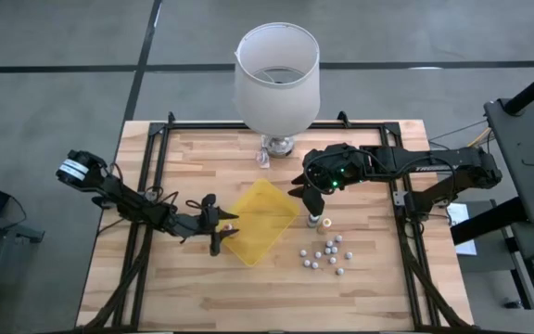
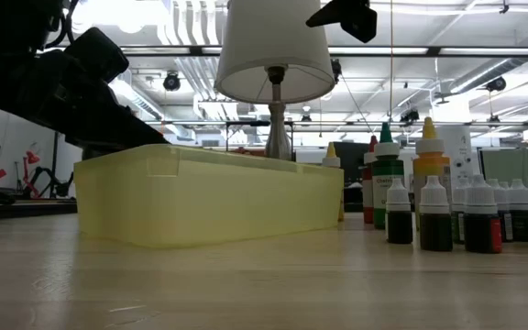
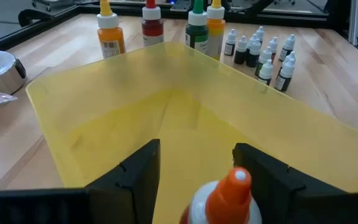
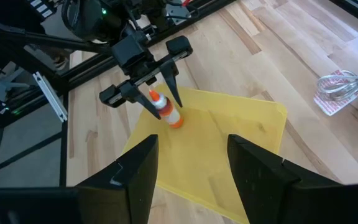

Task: Pick & Place food coloring
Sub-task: Put the large orange food coloring bottle into the yellow bin, then put the bottom large yellow food coloring bottle into the yellow bin

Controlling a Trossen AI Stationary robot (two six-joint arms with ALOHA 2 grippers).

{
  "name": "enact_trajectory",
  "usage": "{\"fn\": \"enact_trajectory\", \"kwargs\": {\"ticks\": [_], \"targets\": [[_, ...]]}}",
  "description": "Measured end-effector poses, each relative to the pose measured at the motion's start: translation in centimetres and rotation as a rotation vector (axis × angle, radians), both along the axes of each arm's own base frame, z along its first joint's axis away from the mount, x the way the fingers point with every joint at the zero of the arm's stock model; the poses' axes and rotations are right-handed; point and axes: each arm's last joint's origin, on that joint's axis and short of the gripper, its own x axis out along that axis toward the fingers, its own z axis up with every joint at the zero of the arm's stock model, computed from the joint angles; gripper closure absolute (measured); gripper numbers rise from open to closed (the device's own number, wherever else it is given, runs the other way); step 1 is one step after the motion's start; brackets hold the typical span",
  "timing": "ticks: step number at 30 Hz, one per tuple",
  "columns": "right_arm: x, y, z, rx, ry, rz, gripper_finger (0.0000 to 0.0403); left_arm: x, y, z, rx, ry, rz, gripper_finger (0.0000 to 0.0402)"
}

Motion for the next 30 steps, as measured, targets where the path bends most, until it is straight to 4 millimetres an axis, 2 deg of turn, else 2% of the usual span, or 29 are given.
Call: {"fn": "enact_trajectory", "kwargs": {"ticks": [11,18,25,30], "targets": [[0.0,0.0,0.0,-0.003,0.000,0.002,0.0220,0.6,-0.3,0.9,0.003,-0.034,-0.011,0.0227],[0.0,0.0,0.0,-0.003,0.000,0.002,0.0220,0.3,-0.1,1.7,0.011,-0.050,-0.015,0.0227],[0.0,0.0,0.0,-0.003,0.000,0.003,0.0220,-0.6,0.3,3.7,0.004,-0.064,-0.015,0.0227],[0.0,0.0,0.0,-0.003,0.000,0.003,0.0220,-1.1,0.5,6.1,-0.009,-0.108,-0.015,0.0227]]}}
